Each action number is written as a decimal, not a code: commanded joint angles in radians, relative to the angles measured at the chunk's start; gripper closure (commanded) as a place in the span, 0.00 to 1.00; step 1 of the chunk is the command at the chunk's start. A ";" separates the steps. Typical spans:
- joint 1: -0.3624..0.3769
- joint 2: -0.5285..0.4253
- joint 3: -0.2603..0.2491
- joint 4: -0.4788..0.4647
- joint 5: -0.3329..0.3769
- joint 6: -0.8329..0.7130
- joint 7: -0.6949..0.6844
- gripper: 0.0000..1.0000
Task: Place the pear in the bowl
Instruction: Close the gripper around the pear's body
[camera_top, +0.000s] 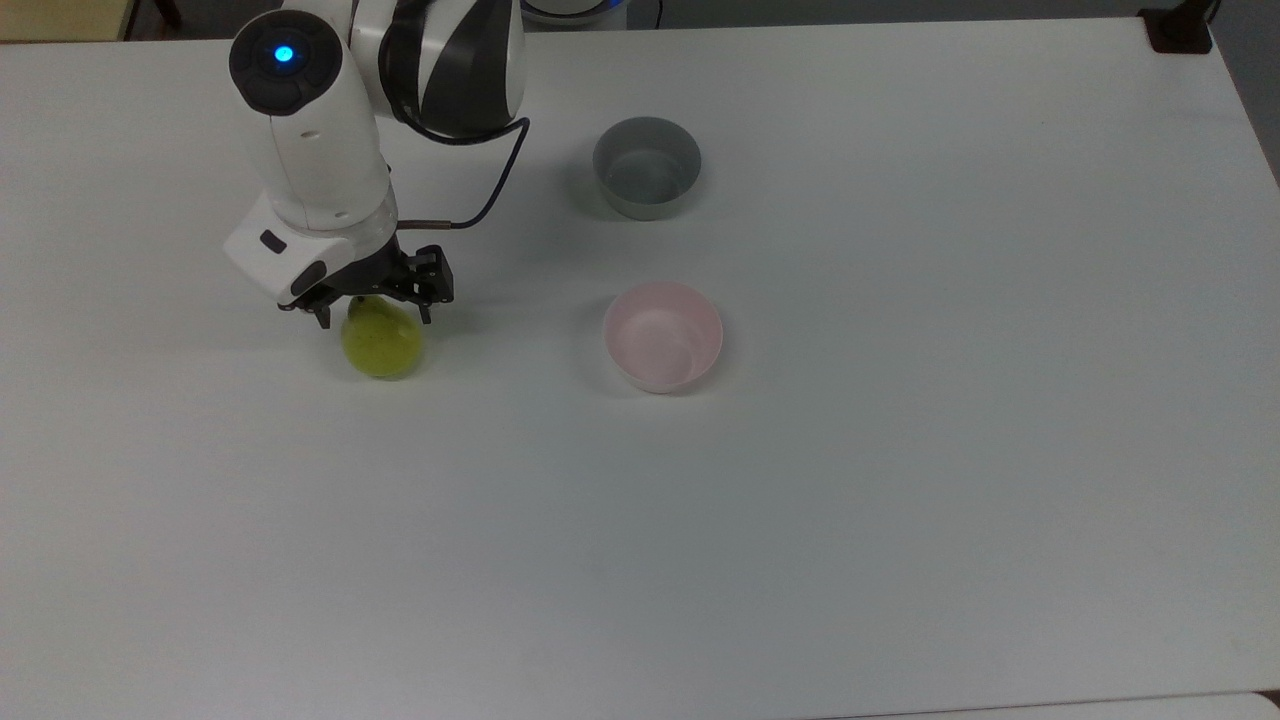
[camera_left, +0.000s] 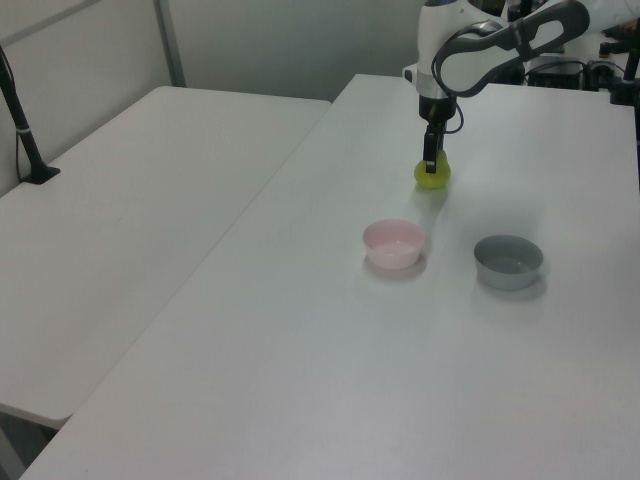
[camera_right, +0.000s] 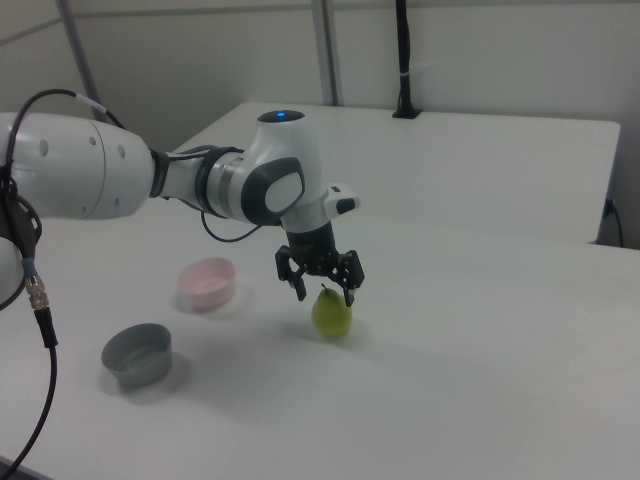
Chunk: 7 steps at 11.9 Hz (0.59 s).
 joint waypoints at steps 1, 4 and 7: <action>-0.003 0.000 -0.001 -0.017 -0.010 0.038 -0.020 0.00; -0.003 0.007 -0.001 -0.019 -0.011 0.039 -0.020 0.04; -0.003 0.009 -0.001 -0.019 -0.023 0.039 -0.020 0.28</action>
